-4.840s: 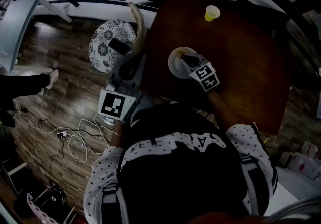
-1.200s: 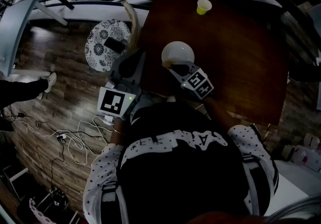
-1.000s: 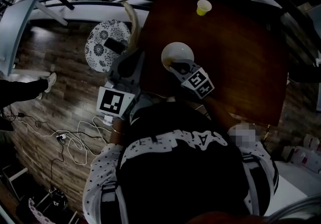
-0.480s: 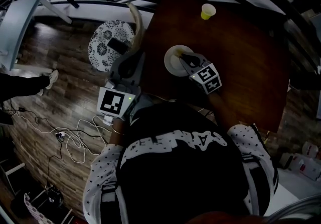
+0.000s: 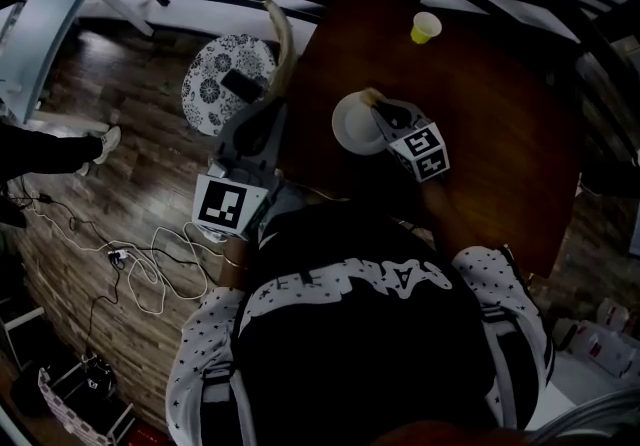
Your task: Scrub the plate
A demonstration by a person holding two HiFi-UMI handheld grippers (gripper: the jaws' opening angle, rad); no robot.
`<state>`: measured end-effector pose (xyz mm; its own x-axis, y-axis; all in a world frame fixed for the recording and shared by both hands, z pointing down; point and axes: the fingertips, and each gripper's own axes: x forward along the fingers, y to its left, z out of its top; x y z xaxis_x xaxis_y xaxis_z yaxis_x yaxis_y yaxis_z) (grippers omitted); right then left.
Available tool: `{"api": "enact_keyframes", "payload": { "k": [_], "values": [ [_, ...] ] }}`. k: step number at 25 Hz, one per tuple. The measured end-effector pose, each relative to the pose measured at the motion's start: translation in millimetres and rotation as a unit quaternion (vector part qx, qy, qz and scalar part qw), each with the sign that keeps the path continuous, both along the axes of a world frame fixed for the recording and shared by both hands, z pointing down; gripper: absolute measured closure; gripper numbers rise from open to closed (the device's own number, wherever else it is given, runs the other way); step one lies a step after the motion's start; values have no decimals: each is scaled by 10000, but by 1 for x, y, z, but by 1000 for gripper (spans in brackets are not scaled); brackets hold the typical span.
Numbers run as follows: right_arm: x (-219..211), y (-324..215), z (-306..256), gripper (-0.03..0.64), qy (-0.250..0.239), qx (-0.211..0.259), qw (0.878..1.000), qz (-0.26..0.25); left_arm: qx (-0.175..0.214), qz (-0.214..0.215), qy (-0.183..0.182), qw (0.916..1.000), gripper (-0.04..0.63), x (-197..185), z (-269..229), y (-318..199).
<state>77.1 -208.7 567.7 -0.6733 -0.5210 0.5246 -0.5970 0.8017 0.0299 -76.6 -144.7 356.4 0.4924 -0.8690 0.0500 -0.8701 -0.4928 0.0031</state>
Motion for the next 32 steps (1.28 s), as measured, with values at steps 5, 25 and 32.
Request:
{"api": "enact_keyframes", "payload": {
  "k": [5,25,32],
  "values": [
    [8,-8,5,568,22,-6,10000,54,-39,-46,-11,10000,580,4,3,-1],
    [17,-3,19,568,36,-341,9993,-113,-113,-131,-91,9998,580,20,2,-1],
    [9,-3,24,568,65,-422,9989,-169,-83,-123,-86,9999,580,12,3,-7]
  ]
}}
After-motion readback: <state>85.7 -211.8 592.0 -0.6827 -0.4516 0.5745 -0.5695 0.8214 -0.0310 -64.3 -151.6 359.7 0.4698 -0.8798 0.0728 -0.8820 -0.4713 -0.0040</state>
